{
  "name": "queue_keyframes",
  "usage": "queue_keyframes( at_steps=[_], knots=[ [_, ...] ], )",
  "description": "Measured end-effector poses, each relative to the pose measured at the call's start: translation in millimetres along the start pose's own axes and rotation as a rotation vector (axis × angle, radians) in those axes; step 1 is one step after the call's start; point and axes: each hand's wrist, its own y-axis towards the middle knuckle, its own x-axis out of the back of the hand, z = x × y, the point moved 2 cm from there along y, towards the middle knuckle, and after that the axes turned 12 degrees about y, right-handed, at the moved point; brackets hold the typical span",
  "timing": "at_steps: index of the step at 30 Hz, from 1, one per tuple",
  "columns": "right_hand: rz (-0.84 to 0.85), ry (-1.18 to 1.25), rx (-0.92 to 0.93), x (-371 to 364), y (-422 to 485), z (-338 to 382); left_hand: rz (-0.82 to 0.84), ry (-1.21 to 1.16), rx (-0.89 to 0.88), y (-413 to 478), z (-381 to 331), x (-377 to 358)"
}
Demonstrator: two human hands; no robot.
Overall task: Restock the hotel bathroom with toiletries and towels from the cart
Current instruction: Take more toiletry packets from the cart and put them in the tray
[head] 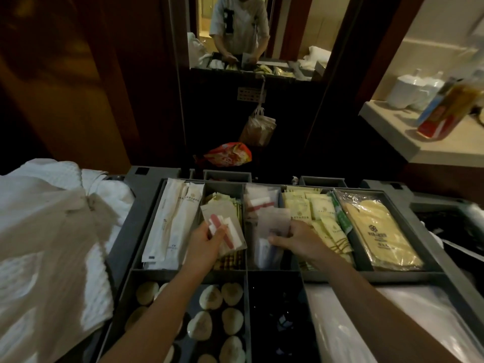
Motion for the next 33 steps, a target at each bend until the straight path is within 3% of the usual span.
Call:
queue_keyframes(
  at_steps=[5,9,13,17,23,33],
  knots=[
    [0.088,-0.08,0.039,-9.7,-19.9,17.9,0.033,-0.087,0.036,-2.0,-3.5,2.8],
    [-0.018,-0.153,0.135,-10.5,-27.7,31.0,-0.035,-0.162,0.09,-7.6,-10.6,7.6],
    [-0.122,-0.067,0.286,-7.1,-24.5,49.3,-0.105,-0.205,0.083,-21.0,-30.1,16.2],
    [-0.064,0.032,0.398,-7.8,-21.8,78.6,-0.194,-0.15,0.052,-41.1,-44.5,34.3],
    [0.296,0.396,0.334,-39.3,-34.2,109.5,-0.397,-0.068,0.09,-96.9,-49.3,68.5],
    [0.912,0.324,0.142,-161.3,-108.3,125.2,-0.8,0.014,0.376,-249.5,5.4,127.8]
  ],
)
